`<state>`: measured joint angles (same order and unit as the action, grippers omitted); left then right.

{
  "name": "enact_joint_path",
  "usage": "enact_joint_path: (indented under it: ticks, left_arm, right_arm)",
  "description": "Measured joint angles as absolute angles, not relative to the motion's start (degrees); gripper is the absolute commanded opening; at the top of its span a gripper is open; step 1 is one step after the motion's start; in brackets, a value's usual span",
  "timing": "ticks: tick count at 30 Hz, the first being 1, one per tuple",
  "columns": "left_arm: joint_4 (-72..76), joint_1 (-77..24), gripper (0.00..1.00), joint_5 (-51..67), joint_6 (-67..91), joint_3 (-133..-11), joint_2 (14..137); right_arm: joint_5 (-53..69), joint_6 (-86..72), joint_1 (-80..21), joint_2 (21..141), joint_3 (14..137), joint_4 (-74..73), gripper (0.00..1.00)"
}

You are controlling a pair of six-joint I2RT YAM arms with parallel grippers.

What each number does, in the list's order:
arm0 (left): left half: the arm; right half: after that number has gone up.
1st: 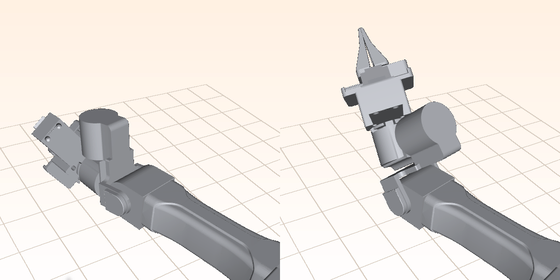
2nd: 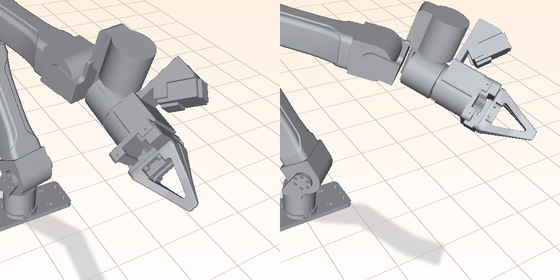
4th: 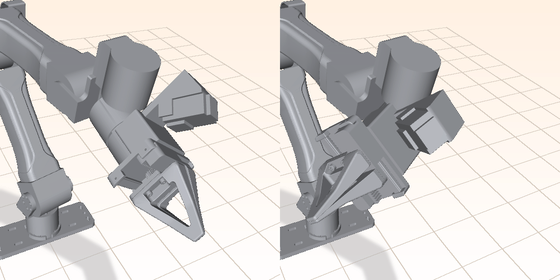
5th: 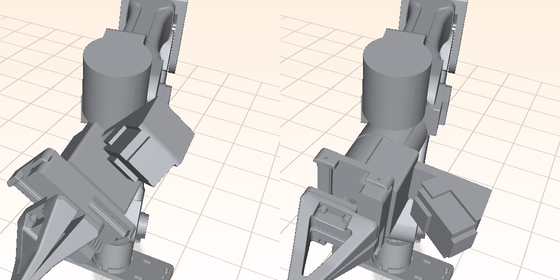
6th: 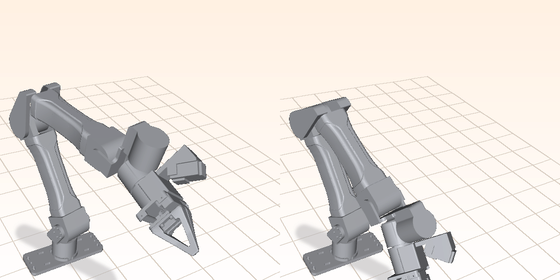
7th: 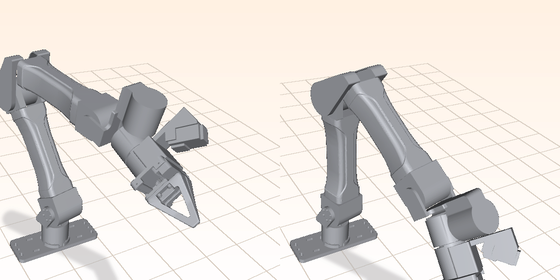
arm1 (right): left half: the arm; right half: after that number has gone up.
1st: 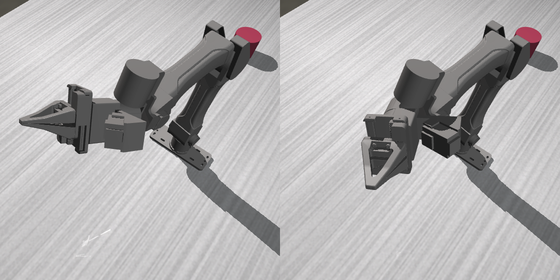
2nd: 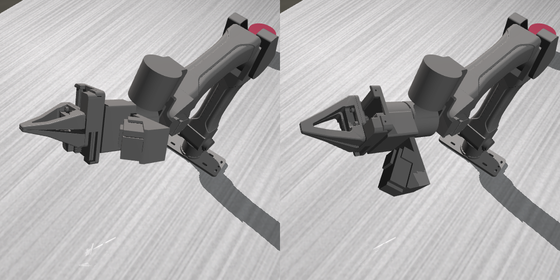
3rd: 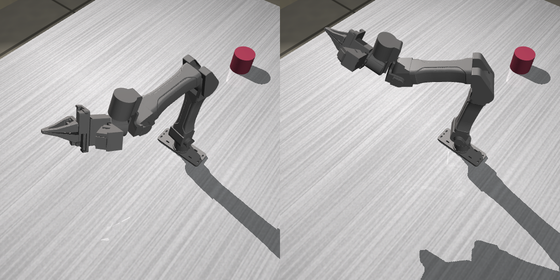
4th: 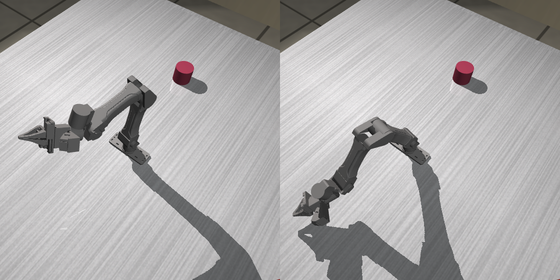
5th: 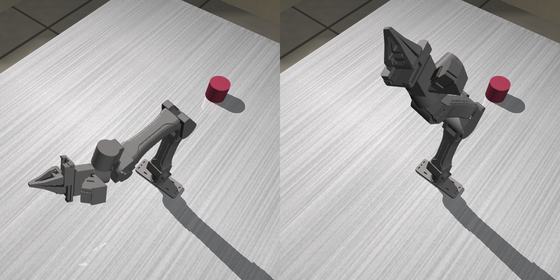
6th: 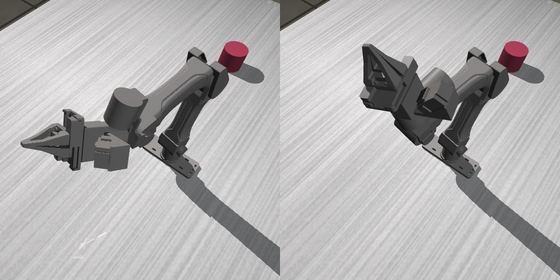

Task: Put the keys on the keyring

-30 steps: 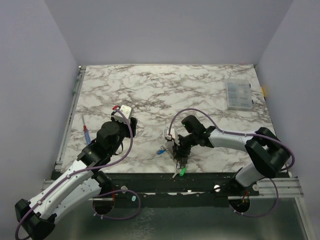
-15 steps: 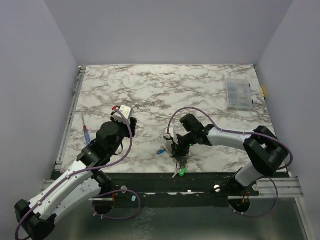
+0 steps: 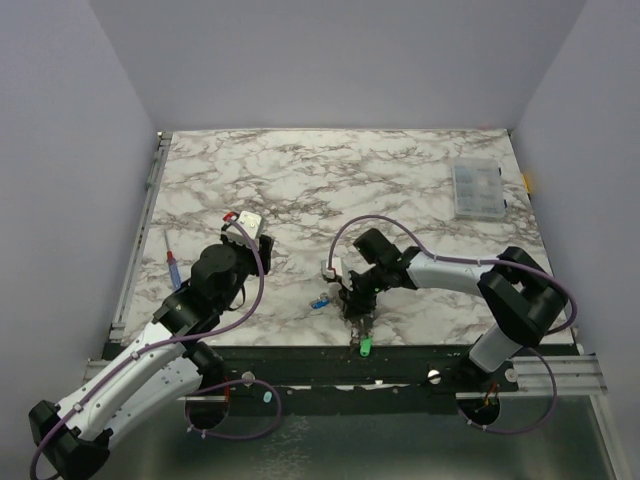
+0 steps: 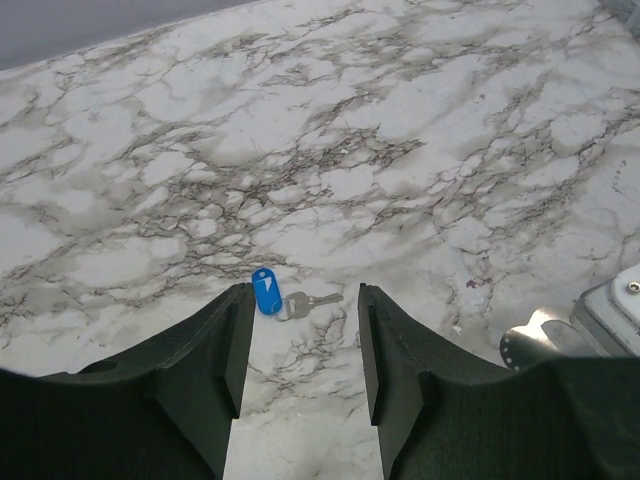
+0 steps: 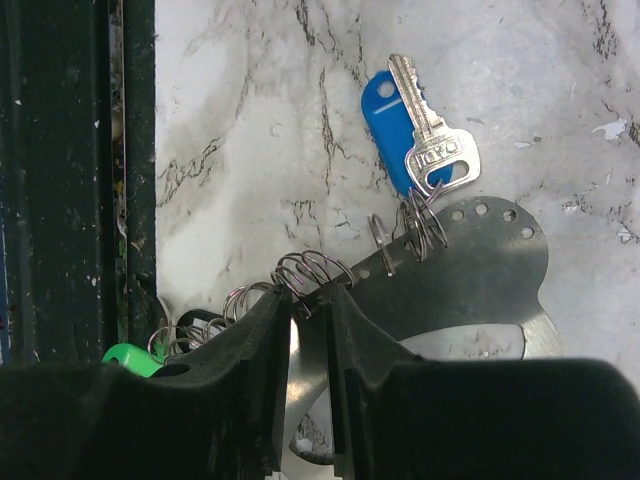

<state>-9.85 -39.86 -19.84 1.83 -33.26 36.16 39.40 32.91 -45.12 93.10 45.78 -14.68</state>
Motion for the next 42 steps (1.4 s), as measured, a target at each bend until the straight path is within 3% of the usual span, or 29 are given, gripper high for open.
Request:
enact_joint_path:
  ticks: [2, 7, 17, 28, 42]
  left_arm:
    - [-9.8, -39.9, 0.51, -19.8, 1.8, -33.3, 36.2]
    - [-9.8, -39.9, 0.51, -19.8, 1.8, -33.2, 35.9]
    - [-9.3, -39.8, 0.50, -19.9, 1.5, -33.2, 35.6]
    - [-9.1, -39.8, 0.50, -18.6, 1.1, -33.2, 34.9]
    - [-6.1, -39.8, 0.51, -0.7, -0.1, -32.4, 31.0]
  right_arm:
    - [39.1, 32.9, -45.3, 93.1, 45.8, -14.7, 0.24]
    - [38.5, 32.5, -45.5, 93.3, 46.0, -14.7, 0.01]
    - [37.9, 31.9, -46.1, 93.3, 46.3, -14.6, 0.01]
    - [36.0, 31.9, -46.1, 82.7, 41.0, -9.5, 0.01]
    - [32.1, 31.5, -46.6, 70.6, 36.4, -0.8, 0.01]
